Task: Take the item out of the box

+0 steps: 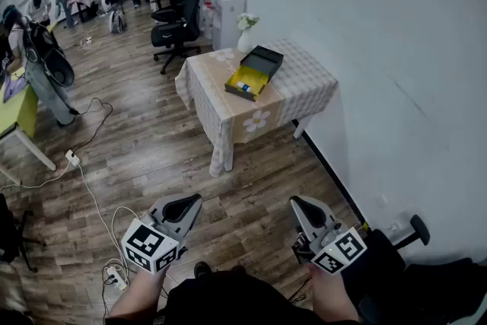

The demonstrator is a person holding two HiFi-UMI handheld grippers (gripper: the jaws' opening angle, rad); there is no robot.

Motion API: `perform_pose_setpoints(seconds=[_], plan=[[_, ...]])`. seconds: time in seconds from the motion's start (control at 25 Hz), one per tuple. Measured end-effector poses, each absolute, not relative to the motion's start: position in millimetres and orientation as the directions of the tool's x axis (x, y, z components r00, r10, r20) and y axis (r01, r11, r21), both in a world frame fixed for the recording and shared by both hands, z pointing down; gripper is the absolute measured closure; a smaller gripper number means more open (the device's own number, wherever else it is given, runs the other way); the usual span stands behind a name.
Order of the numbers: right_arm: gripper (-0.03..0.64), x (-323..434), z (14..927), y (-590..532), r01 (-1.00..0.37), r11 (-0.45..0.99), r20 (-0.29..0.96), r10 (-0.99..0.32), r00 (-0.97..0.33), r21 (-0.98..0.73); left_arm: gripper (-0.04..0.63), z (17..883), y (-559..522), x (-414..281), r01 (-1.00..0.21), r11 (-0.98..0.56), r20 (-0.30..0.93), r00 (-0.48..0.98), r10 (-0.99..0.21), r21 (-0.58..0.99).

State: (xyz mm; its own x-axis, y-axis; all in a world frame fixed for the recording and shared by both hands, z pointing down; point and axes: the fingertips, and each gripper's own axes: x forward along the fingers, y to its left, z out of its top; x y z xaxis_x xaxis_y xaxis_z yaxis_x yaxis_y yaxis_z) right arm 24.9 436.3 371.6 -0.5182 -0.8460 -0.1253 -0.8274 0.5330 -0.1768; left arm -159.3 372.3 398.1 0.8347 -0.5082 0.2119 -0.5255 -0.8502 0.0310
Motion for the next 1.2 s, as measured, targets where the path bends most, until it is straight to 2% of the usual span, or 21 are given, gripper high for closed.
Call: perform_pose_setpoints(seconds=[0.44, 0.6, 0.8, 1.2], plan=[[0.581, 54.6, 364.7, 464.1, -0.816, 0.553, -0.169, -0.832, -0.529, -0.167, 0.581, 389.5, 402.4, -129.8, -0.527, -0.850, 0.193, 0.836, -0.514, 0.016], [0.580, 53.1, 370.4, 479.4, -0.794, 0.592, -0.174, -0.804, -0.569, -0.139, 0.581, 394.7, 409.6, -121.2, -0.527, -0.850, 0.208, 0.834, -0.511, 0.024], [0.577, 54.1, 377.3, 487.0, -0.764, 0.629, -0.191, -0.775, -0.602, -0.145, 0.581, 400.8, 405.3, -104.7, -0.511, -0.859, 0.225, 0.841, -0.492, 0.035], [0.577, 64.7, 393.6, 450.0, -0.758, 0.616, -0.176, -0.788, -0.591, -0.212, 0.581, 416.4, 362.1, -87.4, -0.487, -0.870, 0.226, 0.858, -0.461, 0.077]])
